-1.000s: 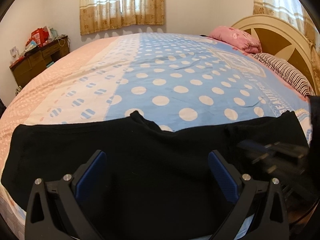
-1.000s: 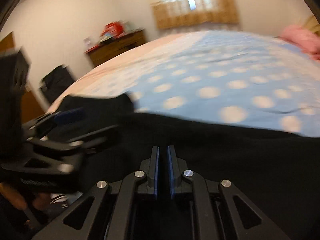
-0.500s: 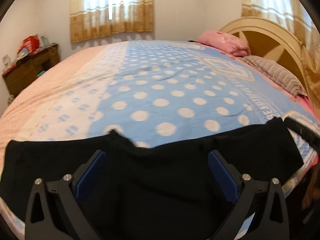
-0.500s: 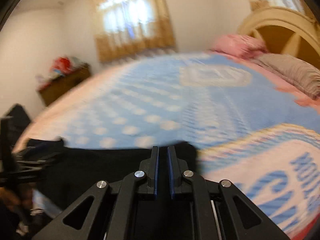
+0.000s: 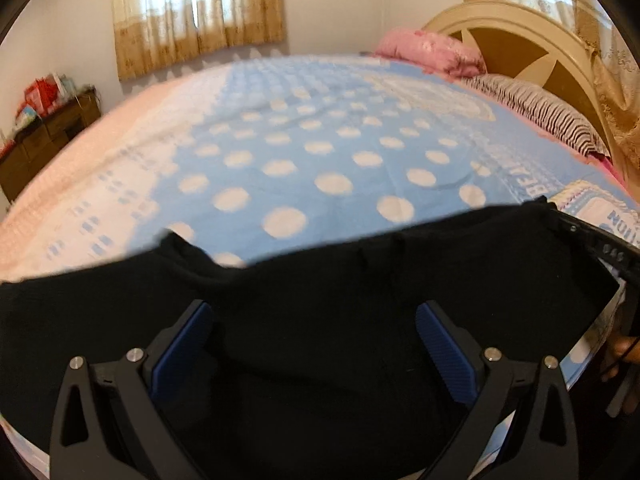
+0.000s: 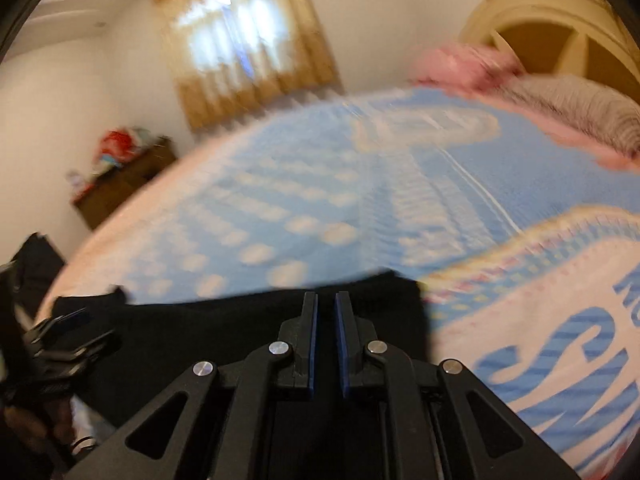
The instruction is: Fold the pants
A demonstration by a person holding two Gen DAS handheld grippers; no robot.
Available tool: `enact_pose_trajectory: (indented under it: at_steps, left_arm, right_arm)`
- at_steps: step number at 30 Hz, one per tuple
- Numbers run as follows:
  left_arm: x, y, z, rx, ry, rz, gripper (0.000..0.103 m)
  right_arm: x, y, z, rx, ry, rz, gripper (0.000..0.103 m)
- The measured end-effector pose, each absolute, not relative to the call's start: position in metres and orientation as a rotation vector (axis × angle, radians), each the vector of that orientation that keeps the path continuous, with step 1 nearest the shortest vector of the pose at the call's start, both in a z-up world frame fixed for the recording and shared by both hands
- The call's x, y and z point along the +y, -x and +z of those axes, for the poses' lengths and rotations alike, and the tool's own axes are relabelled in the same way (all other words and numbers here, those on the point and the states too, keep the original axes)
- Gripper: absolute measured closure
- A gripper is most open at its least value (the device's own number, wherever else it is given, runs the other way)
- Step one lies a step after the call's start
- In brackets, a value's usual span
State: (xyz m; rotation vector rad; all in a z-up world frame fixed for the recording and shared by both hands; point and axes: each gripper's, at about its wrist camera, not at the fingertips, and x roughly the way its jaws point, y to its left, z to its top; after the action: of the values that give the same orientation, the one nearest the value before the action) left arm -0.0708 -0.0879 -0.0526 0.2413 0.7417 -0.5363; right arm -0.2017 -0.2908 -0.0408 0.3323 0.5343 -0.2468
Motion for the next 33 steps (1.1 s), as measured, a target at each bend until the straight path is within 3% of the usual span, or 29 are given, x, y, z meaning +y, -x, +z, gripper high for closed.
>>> enact_pose_trajectory:
  at_steps: [5,11,15,24,27,30,33]
  left_arm:
    - [-0.023,0.052,-0.038,0.683,-0.164,-0.388,0.0]
    - [0.096,0.034,-0.03,0.615,0.001,0.007,0.0]
    - [0.165,0.028,-0.038,0.62,0.153,0.174,0.017]
    - [0.168,0.014,-0.07,0.69,0.145,0.145,0.022]
    - [0.165,0.013,-0.067,0.705,0.128,0.147,0.031]
    - [0.159,0.012,-0.065,0.717,0.127,0.091,0.055]
    - [0.155,0.011,-0.066,0.724,0.11,0.074,0.063]
  right_arm:
    - [-0.216,0.185,-0.024,0.486,-0.293,0.017,0.091]
    - [-0.144,0.151,-0.035,0.574,-0.234,0.234,0.09]
    - [-0.119,0.148,-0.042,0.61,-0.205,0.279,0.09]
    - [-0.135,0.152,-0.046,0.641,-0.297,0.226,0.09]
    - [-0.14,0.15,-0.049,0.648,-0.34,0.217,0.09]
    - [-0.143,0.151,-0.05,0.651,-0.379,0.224,0.09]
    - [-0.144,0.156,-0.047,0.638,-0.381,0.222,0.09]
